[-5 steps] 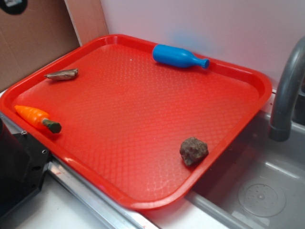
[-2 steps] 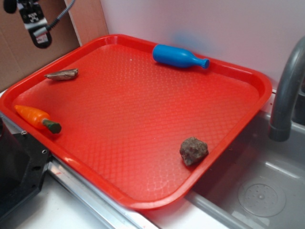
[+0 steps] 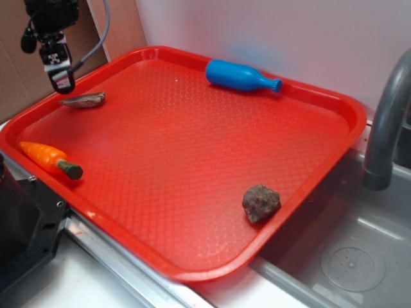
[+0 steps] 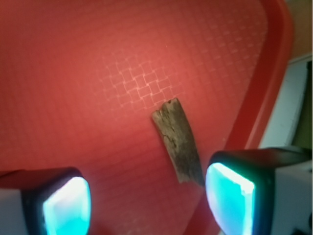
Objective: Grab the wood chip.
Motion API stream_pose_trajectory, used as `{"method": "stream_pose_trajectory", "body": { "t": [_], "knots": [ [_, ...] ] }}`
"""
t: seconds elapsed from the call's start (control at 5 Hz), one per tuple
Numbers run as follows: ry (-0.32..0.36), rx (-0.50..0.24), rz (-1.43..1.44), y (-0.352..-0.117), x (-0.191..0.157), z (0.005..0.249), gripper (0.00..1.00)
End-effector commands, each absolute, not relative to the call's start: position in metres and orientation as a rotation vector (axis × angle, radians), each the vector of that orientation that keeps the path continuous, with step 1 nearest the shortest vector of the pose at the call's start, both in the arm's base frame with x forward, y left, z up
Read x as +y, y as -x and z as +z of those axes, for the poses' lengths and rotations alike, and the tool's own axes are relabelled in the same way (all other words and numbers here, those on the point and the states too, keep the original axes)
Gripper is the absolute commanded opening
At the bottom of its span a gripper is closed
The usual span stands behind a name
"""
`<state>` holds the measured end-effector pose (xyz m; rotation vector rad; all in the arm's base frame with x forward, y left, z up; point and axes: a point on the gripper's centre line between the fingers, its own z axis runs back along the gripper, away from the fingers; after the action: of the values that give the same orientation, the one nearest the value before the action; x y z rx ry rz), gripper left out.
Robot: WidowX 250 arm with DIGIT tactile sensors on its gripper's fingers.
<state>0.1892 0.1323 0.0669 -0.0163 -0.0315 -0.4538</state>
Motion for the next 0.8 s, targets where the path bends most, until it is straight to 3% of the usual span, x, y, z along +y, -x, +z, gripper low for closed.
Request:
{"method": "stream_pose_trajectory", "body": {
  "t": [0.0,0.2,0.4,0.6],
  "knots": [
    [-0.018,-0.067,-0.572,-0.2138,0.1492,0.0354,1.00],
    [-0.058,-0.133,-0.578,-0.2074,0.1538,0.0295,1.00],
    [-0.102,-0.158,-0.611,-0.2094,0.1513,0.0286,1.00],
    [-0.102,-0.158,-0.611,-0.2094,0.1513,0.0286,1.00]
  ]
}}
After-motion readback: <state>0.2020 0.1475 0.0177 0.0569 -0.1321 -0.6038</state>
